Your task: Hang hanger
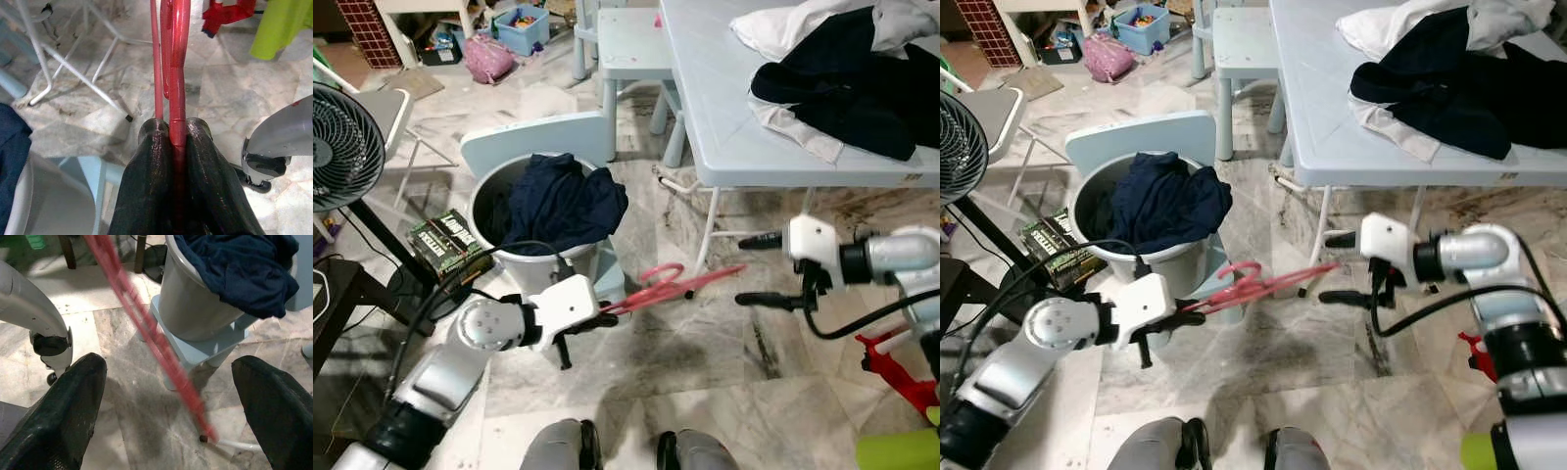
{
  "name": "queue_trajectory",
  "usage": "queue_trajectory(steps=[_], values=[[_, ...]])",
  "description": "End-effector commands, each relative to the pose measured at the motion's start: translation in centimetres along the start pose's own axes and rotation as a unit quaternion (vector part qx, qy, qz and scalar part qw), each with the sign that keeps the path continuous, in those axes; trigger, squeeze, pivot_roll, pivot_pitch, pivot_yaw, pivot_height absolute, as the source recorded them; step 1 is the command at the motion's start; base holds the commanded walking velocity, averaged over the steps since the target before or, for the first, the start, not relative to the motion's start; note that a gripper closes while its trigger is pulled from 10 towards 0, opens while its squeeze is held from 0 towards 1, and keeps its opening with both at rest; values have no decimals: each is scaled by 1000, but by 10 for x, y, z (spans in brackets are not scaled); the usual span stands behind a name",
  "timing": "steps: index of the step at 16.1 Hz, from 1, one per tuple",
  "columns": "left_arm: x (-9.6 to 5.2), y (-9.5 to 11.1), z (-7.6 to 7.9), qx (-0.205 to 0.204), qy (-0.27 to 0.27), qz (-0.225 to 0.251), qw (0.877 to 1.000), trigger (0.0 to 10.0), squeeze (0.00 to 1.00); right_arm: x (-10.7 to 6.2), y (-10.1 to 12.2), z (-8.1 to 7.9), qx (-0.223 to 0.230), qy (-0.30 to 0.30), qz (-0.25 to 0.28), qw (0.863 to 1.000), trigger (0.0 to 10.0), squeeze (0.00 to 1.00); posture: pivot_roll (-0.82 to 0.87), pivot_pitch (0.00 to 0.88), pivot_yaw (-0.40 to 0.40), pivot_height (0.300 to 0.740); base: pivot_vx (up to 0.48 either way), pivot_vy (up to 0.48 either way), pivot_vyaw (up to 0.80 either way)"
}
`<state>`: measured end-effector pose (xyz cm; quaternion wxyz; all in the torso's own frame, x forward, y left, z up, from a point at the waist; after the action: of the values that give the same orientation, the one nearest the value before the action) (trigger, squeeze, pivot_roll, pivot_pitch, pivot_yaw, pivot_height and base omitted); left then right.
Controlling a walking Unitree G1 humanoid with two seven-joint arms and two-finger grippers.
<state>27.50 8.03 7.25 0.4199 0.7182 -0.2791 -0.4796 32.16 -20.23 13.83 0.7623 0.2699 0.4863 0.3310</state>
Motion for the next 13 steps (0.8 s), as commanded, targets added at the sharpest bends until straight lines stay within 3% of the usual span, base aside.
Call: queue_trajectory(steps=[1,5,8,9,10,11,13], values=[[3,0,3,10,-11,1,1000,10000,0,-2,7,1,-16,16,-2,1000,10000,0,-9,104,6,740,0,0,0],[16,13,3,6,-25,28,999,10000,0,7,13,-2,-27,29,8,999,10000,0,-12,110,16,740,0,0,0],[26,21,4,20,-37,44,998,10000,0,12,9,-17,-28,66,1,997,10000,0,-22,115,29,740,0,0,0],[28,22,4,21,-39,46,998,10000,0,13,9,-18,-28,68,1,997,6706,0,-25,116,31,740,0,0,0],[30,23,5,22,-42,48,998,10000,0,16,9,-19,-30,69,1,997,1451,0,-25,116,31,740,0,0,0],[32,23,6,25,-47,51,997,10000,0,20,7,-21,-38,73,-9,997,0,0,-31,118,36,740,0,0,0],[35,24,9,25,-53,54,997,10000,0,29,5,-21,-56,63,-16,996,0,0,-31,118,36,740,0,0,0]])
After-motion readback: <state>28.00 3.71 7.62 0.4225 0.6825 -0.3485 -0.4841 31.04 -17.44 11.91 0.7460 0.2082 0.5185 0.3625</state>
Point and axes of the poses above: a point about 5 cm out from each wrist's last joint towards the gripper, its own x axis pointing out of the wrist towards the gripper, its own y axis along the axis of the wrist's last joint, z = x × y, the point moved 5 cm from there along x, pointing out of the wrist towards the gripper, and after that the axes turned 6 degrees about -x, right-handed, at the moved point
